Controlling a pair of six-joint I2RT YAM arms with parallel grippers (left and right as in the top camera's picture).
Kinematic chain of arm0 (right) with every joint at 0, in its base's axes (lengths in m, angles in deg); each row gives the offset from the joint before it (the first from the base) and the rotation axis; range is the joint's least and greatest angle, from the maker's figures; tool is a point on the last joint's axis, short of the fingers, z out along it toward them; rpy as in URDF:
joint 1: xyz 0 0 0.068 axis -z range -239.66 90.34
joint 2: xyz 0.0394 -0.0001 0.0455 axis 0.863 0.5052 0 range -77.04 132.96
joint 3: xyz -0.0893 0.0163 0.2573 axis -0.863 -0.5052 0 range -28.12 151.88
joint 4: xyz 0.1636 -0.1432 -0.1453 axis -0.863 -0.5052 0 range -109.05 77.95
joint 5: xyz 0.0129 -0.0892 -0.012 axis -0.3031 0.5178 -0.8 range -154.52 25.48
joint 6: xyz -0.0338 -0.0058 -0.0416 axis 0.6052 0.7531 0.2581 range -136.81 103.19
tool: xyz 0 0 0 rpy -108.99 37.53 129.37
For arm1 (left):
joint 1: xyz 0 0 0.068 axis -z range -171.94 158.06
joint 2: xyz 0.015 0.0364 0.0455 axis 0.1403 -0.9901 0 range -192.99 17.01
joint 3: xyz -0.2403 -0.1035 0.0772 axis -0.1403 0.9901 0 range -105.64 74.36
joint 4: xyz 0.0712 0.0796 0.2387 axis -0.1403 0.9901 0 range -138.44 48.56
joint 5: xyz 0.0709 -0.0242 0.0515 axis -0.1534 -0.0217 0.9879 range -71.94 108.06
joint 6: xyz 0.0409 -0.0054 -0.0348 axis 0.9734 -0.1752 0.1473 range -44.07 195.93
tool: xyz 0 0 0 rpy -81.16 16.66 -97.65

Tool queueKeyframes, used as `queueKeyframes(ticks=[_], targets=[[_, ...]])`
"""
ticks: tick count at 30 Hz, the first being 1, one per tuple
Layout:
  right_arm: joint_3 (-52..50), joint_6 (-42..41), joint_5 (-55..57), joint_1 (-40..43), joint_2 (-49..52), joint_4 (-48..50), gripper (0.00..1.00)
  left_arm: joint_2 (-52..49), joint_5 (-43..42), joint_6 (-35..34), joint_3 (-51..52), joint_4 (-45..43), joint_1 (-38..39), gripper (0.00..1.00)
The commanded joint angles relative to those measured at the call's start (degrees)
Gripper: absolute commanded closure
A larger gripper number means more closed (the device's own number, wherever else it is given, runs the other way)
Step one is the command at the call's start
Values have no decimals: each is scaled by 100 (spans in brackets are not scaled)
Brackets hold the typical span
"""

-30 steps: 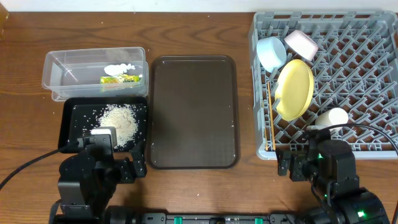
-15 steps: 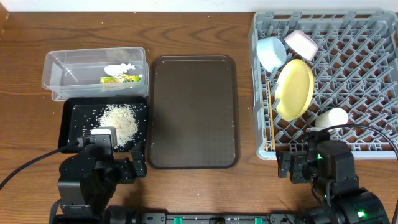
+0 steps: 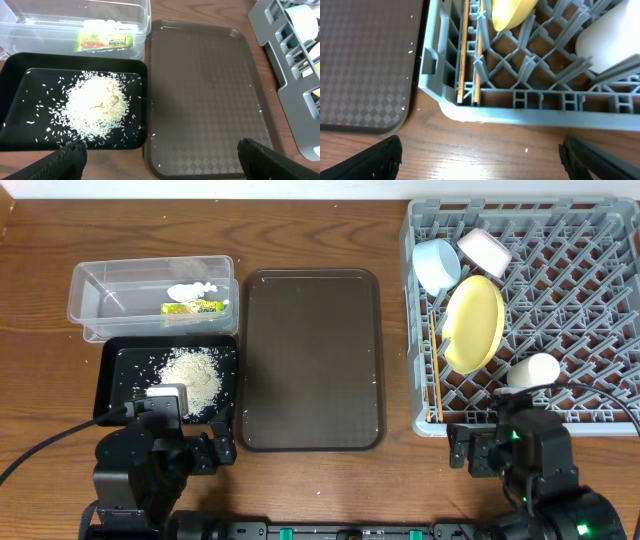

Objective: Sort waste into correct bins and load items into the dishwasher rack

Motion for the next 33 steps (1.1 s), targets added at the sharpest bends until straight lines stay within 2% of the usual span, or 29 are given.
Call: queueKeyframes(ticks=[1, 5, 14, 18, 22, 27, 33], targets=[[-157, 387, 214, 227, -422, 232, 1, 9, -37, 13, 55, 11, 2, 2], [-785, 907, 210, 529, -1211, 1231, 1, 9, -37, 13, 55, 11, 2, 1], [-2614, 1220, 210, 787, -3032, 3665, 1, 9, -37, 13, 55, 11, 4, 2], [-3176, 1401, 190, 807, -3108, 4647, 1, 9, -37, 13, 55, 11, 2, 1], [-3740, 1928, 103, 813, -3110, 5473, 1, 9, -37, 13, 55, 11, 2, 1], [-3716, 2524, 103, 857, -3112, 5228, 1, 9, -37, 13, 55, 11, 2, 1], [-3716, 2520, 98, 887, -3112, 5235, 1, 9, -37, 13, 55, 11, 4, 1]])
